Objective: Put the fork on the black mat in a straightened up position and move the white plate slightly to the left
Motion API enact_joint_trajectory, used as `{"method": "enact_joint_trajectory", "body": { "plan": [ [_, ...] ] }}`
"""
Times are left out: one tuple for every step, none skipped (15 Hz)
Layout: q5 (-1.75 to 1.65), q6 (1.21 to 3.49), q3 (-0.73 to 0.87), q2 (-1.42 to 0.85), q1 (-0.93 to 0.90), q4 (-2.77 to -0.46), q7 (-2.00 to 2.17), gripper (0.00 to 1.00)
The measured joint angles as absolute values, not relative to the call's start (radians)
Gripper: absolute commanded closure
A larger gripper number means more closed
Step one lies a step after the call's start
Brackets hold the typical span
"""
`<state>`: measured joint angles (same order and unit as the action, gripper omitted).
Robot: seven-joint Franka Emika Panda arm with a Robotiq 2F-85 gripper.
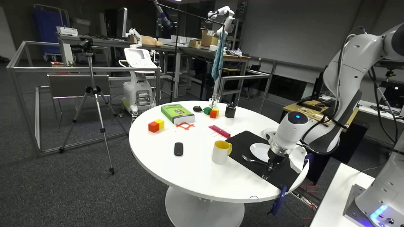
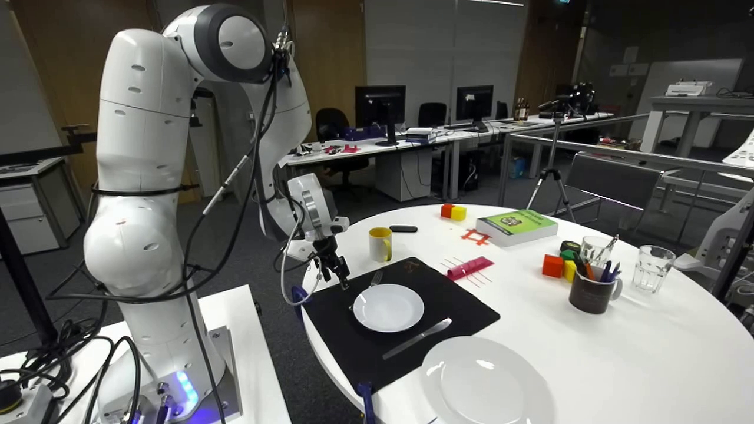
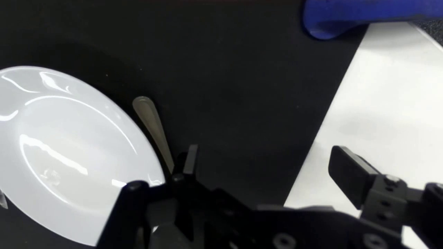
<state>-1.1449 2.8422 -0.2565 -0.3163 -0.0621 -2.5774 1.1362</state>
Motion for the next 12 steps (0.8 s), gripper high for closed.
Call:
{"method": "enact_joint_trajectory", "body": {
  "plan": [
    [-1.137,2.842,-0.257,-0.320,-0.055,-2.576,1.118,0.00],
    [-1.128,2.842,-0.257,-0.325,-0.049,-2.574,1.101,0.00],
    [-1.115,2.842,-0.257,-0.331,-0.043,-2.572,1.081,0.00],
    [-1.104,2.842,-0.257,-0.335,-0.035,-2.571,1.062,0.00],
    [-1.090,2.842,-0.257,-0.340,-0.028,-2.570,1.041,0.00],
    [-1.073,2.842,-0.257,-0.345,-0.021,-2.568,1.019,0.00],
    [-1.055,2.842,-0.257,-0.351,-0.014,-2.567,0.996,0.00],
    [-1.037,2.842,-0.257,-0.357,-0.007,-2.566,0.974,0.00],
    [-1.020,2.842,-0.258,-0.361,0.000,-2.566,0.952,0.00],
    [-1.003,2.842,-0.258,-0.362,0.006,-2.565,0.933,0.00],
    [-0.986,2.842,-0.259,-0.363,0.010,-2.565,0.914,0.00],
    [-0.970,2.842,-0.261,-0.364,0.016,-2.565,0.897,0.00]
  ]
}}
